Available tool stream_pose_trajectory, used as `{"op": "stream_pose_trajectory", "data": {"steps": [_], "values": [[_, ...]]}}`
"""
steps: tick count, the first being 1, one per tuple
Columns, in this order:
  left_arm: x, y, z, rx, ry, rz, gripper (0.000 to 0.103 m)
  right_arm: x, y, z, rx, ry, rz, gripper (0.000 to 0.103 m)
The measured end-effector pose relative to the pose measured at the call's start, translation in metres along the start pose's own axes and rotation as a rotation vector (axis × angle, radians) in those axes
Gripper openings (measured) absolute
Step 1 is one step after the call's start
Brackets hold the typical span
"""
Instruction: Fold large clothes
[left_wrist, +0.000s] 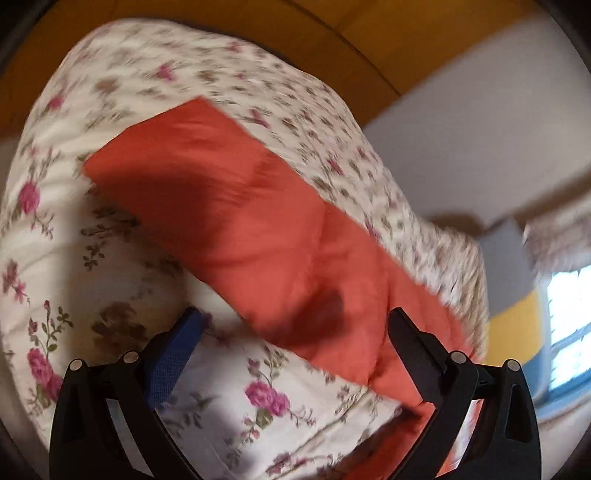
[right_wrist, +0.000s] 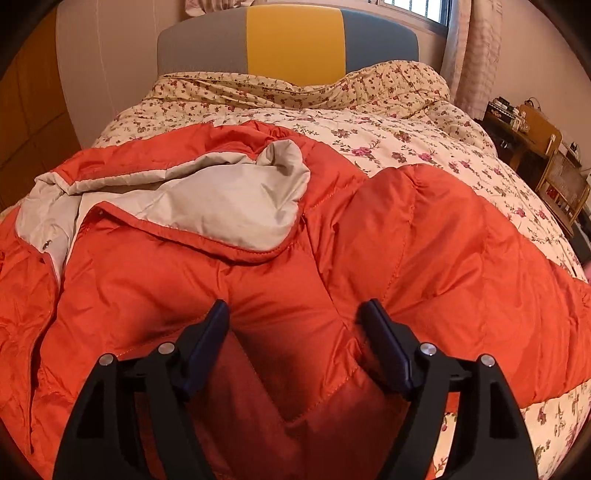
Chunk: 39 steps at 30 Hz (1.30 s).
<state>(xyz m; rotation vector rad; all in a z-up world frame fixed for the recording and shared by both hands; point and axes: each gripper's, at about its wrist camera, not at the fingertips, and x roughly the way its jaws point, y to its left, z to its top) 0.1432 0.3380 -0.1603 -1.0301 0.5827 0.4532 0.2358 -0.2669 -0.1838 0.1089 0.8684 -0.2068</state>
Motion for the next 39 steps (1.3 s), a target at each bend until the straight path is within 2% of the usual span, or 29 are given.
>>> {"op": "stream_pose_trajectory", "data": {"steps": [3, 4, 6, 8, 9, 11, 13, 16, 20, 24, 28, 33, 39], "values": [[0.003, 0.001, 0.01, -0.003, -0.016, 0.006, 0.099, 0.0, -0.001, 0.0, -0.001, -0.001, -0.002, 0.076], [0.004, 0.003, 0.013, -0.02, -0.03, 0.004, 0.095, -0.001, -0.001, 0.0, -0.002, -0.002, -0.004, 0.076], [0.008, 0.007, 0.019, -0.048, -0.059, 0.031, 0.082, -0.001, 0.001, 0.0, -0.002, -0.002, -0.006, 0.076], [0.011, 0.01, 0.023, -0.072, -0.086, 0.068, 0.06, -0.001, 0.001, 0.0, -0.003, -0.002, -0.01, 0.077], [0.014, 0.011, 0.025, -0.068, -0.083, 0.081, 0.054, 0.0, 0.002, 0.0, -0.003, -0.002, -0.011, 0.077], [0.019, 0.01, 0.028, -0.06, -0.075, 0.106, 0.029, 0.0, 0.003, 0.0, -0.005, -0.001, -0.013, 0.077], [0.019, 0.005, 0.03, -0.044, -0.066, 0.088, 0.017, 0.001, 0.004, 0.0, -0.007, -0.001, -0.016, 0.077], [0.006, -0.017, 0.026, 0.035, -0.137, 0.093, 0.016, 0.001, 0.004, 0.0, -0.007, -0.002, -0.017, 0.077], [-0.016, -0.06, 0.015, 0.147, -0.238, 0.033, 0.016, 0.001, 0.004, 0.0, -0.005, -0.003, -0.015, 0.077], [-0.041, -0.12, -0.008, 0.296, -0.31, -0.081, 0.016, 0.001, 0.004, 0.0, -0.004, -0.003, -0.013, 0.078], [-0.057, -0.178, -0.043, 0.481, -0.342, -0.197, 0.016, 0.001, 0.005, 0.0, -0.004, -0.004, -0.012, 0.078], [-0.059, -0.232, -0.102, 0.697, -0.311, -0.311, 0.016, 0.001, 0.005, 0.0, -0.001, -0.004, -0.009, 0.078], [-0.043, -0.271, -0.179, 0.892, -0.208, -0.41, 0.016, 0.001, 0.005, 0.0, 0.001, -0.005, -0.006, 0.078]]}}
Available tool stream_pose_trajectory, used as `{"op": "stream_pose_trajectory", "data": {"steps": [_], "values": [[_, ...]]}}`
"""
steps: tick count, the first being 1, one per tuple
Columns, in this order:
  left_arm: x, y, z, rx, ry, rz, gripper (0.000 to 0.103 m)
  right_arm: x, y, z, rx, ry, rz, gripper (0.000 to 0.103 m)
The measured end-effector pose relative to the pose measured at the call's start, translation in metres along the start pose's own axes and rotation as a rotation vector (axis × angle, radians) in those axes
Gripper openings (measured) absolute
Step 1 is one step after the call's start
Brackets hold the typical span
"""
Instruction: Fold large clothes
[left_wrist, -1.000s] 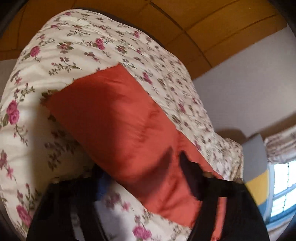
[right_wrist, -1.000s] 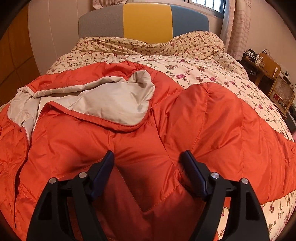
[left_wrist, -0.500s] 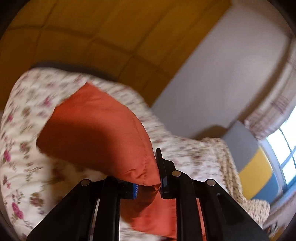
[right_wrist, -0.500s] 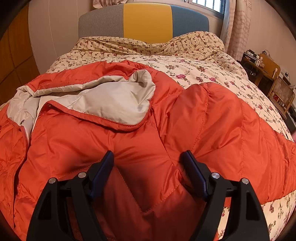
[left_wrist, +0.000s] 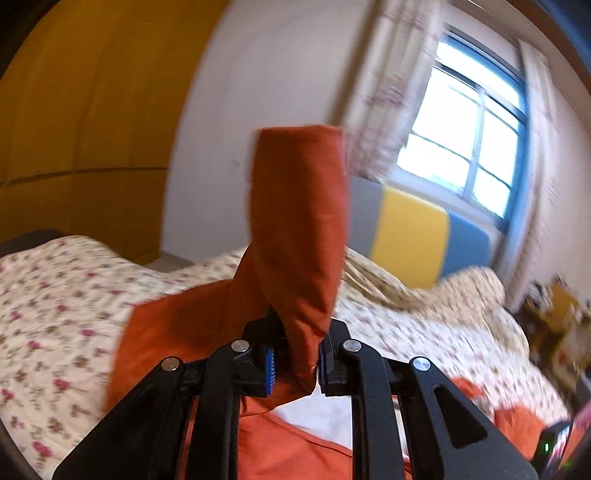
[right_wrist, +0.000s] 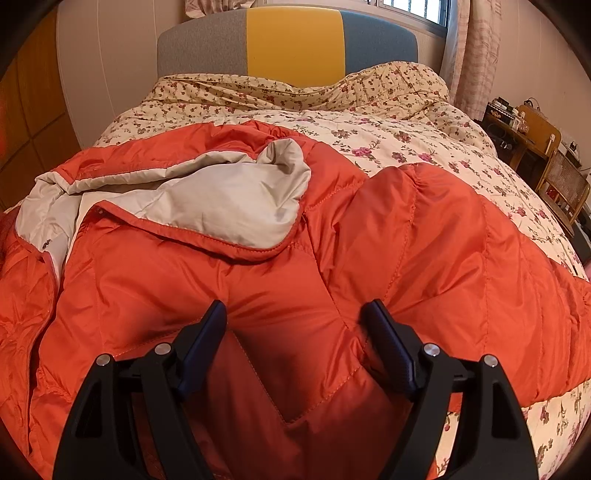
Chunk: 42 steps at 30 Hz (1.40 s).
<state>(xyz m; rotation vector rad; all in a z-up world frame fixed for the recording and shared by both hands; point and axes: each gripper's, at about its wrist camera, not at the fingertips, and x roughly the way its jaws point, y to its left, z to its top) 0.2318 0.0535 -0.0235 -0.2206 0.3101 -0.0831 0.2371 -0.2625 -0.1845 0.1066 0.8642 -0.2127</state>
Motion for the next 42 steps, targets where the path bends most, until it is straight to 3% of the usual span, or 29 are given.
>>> {"op": "stream_pose_trajectory", "data": {"steps": [5, 11, 19, 22, 24, 25, 26, 27, 30, 37, 42], "values": [[0.023, -0.059, -0.032, 0.151, 0.07, -0.106, 0.016, 0.0, 0.0, 0.0, 0.003, -0.001, 0.006, 0.079], [0.046, -0.108, -0.068, 0.249, 0.169, -0.175, 0.016, 0.0, 0.0, 0.0, 0.005, -0.001, 0.008, 0.079], [0.063, -0.15, -0.104, 0.374, 0.287, -0.276, 0.016, 0.0, -0.002, 0.0, 0.008, -0.001, 0.012, 0.079], [0.073, -0.149, -0.116, 0.365, 0.369, -0.305, 0.016, 0.0, -0.002, 0.0, 0.008, -0.001, 0.011, 0.079], [0.077, -0.147, -0.119, 0.356, 0.42, -0.322, 0.028, 0.0, -0.002, 0.0, 0.009, -0.002, 0.013, 0.079], [0.076, -0.147, -0.118, 0.35, 0.43, -0.327, 0.054, -0.001, -0.003, 0.0, 0.012, -0.003, 0.017, 0.079], [0.073, -0.146, -0.117, 0.343, 0.434, -0.326, 0.088, -0.001, -0.004, -0.001, 0.015, -0.006, 0.02, 0.079], [0.066, -0.144, -0.115, 0.333, 0.416, -0.324, 0.095, -0.003, -0.005, -0.001, 0.02, -0.012, 0.026, 0.079], [0.043, -0.134, -0.105, 0.296, 0.367, -0.366, 0.095, -0.011, -0.011, 0.0, 0.053, -0.042, 0.068, 0.079], [0.014, -0.062, -0.085, 0.173, 0.415, -0.255, 0.095, -0.049, -0.005, 0.024, 0.079, -0.168, 0.168, 0.079], [0.014, 0.014, -0.088, 0.055, 0.511, -0.02, 0.095, -0.04, 0.037, 0.053, -0.044, -0.17, 0.187, 0.086]]}}
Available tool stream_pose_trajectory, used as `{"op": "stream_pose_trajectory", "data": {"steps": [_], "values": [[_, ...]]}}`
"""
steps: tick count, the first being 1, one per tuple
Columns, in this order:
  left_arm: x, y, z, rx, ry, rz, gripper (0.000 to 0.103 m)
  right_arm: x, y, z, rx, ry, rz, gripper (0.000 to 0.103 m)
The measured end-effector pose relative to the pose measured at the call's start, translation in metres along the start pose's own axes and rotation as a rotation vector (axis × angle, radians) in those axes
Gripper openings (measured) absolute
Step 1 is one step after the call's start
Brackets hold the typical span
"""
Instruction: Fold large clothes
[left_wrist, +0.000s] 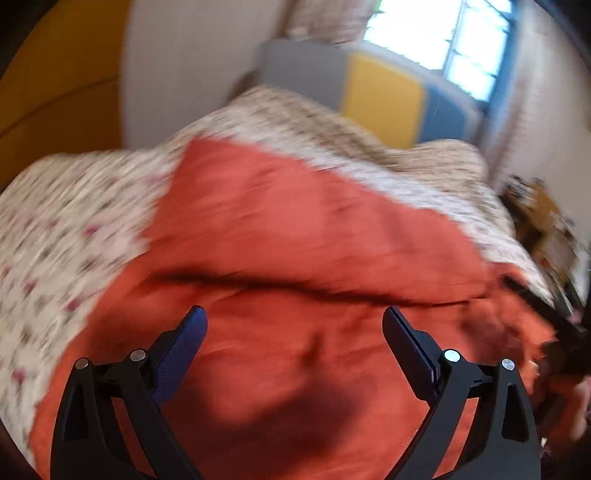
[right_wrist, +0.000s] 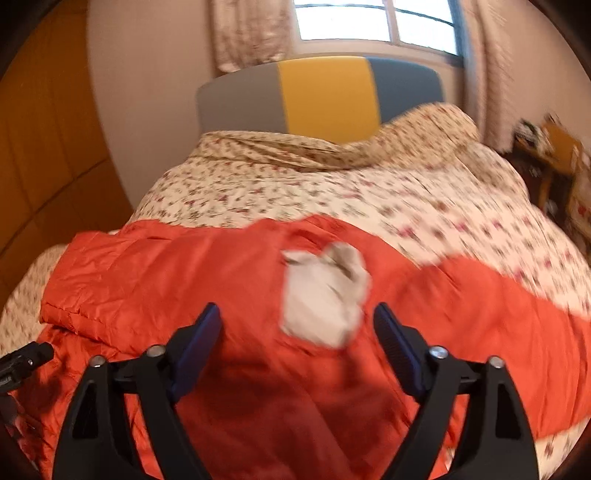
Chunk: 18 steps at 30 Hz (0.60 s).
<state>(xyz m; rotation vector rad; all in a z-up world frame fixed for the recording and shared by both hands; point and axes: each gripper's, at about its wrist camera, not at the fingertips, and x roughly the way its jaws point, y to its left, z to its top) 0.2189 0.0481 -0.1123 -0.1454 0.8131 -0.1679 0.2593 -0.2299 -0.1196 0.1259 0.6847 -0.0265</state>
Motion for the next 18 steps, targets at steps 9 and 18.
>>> {"op": "stream_pose_trajectory", "data": {"steps": [9, 18], "values": [[0.039, 0.06, 0.036, -0.167, 0.086, 0.068, 0.095, 0.05, 0.003, -0.015, -0.011, 0.081, -0.046, 0.087], [0.038, 0.082, 0.052, -0.157, -0.099, 0.242, 0.095, 0.064, 0.017, -0.021, -0.092, 0.124, -0.116, 0.087]]}}
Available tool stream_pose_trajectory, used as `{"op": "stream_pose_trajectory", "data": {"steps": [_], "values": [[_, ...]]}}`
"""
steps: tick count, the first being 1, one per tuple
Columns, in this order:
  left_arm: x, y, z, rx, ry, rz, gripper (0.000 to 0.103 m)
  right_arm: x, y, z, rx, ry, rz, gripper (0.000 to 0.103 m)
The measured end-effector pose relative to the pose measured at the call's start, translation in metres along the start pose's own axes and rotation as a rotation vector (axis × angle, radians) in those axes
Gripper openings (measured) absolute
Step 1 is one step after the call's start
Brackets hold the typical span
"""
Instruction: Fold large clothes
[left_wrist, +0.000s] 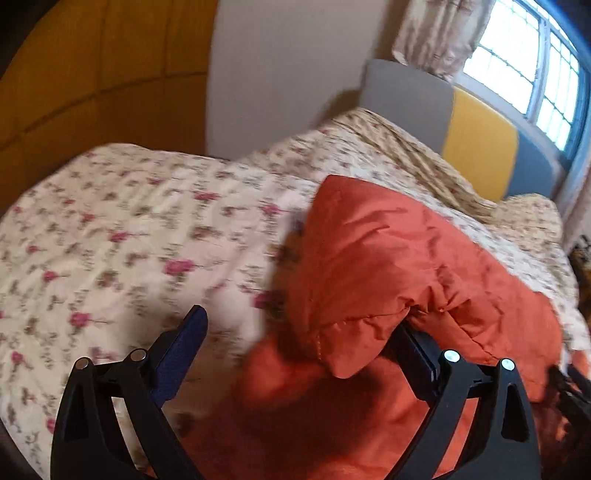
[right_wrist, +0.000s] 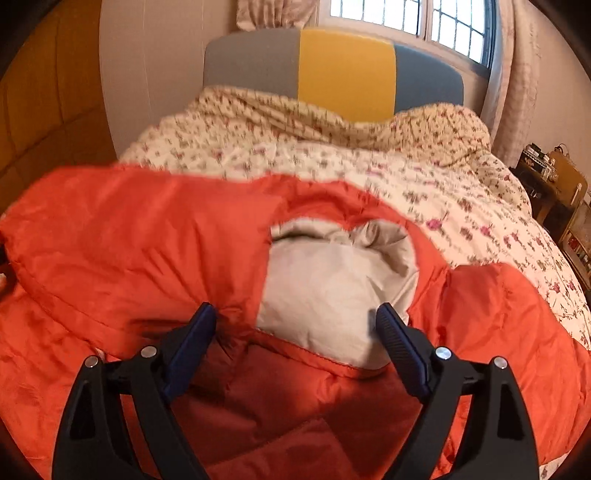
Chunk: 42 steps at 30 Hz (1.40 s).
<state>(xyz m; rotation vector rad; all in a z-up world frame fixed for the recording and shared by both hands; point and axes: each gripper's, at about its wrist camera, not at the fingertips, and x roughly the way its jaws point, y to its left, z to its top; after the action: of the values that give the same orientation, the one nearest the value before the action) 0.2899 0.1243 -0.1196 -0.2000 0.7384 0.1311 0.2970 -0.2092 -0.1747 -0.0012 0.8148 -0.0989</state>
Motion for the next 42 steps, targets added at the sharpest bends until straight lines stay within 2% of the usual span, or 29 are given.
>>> {"op": "stream_pose_trajectory", "data": {"steps": [2, 5, 8, 10, 13, 15, 18, 20, 23, 25, 27, 30, 34, 38, 42], "values": [[0.013, 0.012, -0.006, -0.026, 0.061, -0.008, 0.097, 0.007, 0.001, -0.001, -0.012, 0.02, -0.019, 0.088], [0.031, 0.024, -0.012, -0.095, 0.156, -0.087, 0.1, 0.007, -0.001, -0.003, -0.011, 0.02, -0.024, 0.088], [0.013, 0.031, -0.017, -0.148, 0.152, -0.137, 0.1, 0.005, -0.008, -0.003, 0.01, 0.021, -0.03, 0.088], [-0.007, 0.029, -0.024, -0.148, 0.116, -0.15, 0.1, 0.001, -0.012, -0.005, 0.029, 0.016, -0.038, 0.088], [-0.05, 0.021, -0.031, -0.12, -0.05, -0.135, 0.1, -0.001, -0.014, -0.006, 0.036, 0.018, -0.036, 0.088], [-0.063, 0.01, -0.024, -0.106, -0.121, -0.14, 0.1, -0.002, -0.013, -0.006, 0.033, 0.017, -0.04, 0.088], [-0.047, -0.018, -0.003, -0.05, -0.109, -0.147, 0.1, 0.001, -0.013, -0.007, 0.041, 0.026, -0.022, 0.088], [-0.017, -0.042, 0.005, 0.03, -0.055, -0.142, 0.1, 0.0, -0.016, -0.008, 0.053, 0.022, -0.008, 0.088], [0.027, -0.061, -0.002, 0.104, 0.025, -0.068, 0.1, -0.001, -0.019, -0.008, 0.068, 0.018, 0.01, 0.088], [0.041, -0.059, -0.007, 0.094, 0.054, -0.078, 0.1, -0.004, -0.021, -0.007, 0.082, 0.011, 0.021, 0.088], [0.04, -0.052, -0.01, 0.073, 0.05, -0.106, 0.1, -0.017, -0.031, -0.008, 0.148, -0.006, 0.051, 0.088], [0.041, -0.045, -0.012, 0.05, 0.053, -0.123, 0.1, -0.048, -0.062, -0.019, 0.33, -0.023, 0.149, 0.088], [0.042, -0.049, -0.013, 0.06, 0.051, -0.112, 0.1, -0.079, -0.112, -0.048, 0.517, 0.003, 0.153, 0.088], [0.033, -0.048, -0.012, 0.06, 0.029, -0.112, 0.1, -0.105, -0.164, -0.077, 0.64, 0.003, 0.137, 0.083], [0.005, -0.045, -0.014, 0.012, -0.035, -0.2, 0.1, -0.129, -0.212, -0.11, 0.76, 0.002, 0.079, 0.076]]}}
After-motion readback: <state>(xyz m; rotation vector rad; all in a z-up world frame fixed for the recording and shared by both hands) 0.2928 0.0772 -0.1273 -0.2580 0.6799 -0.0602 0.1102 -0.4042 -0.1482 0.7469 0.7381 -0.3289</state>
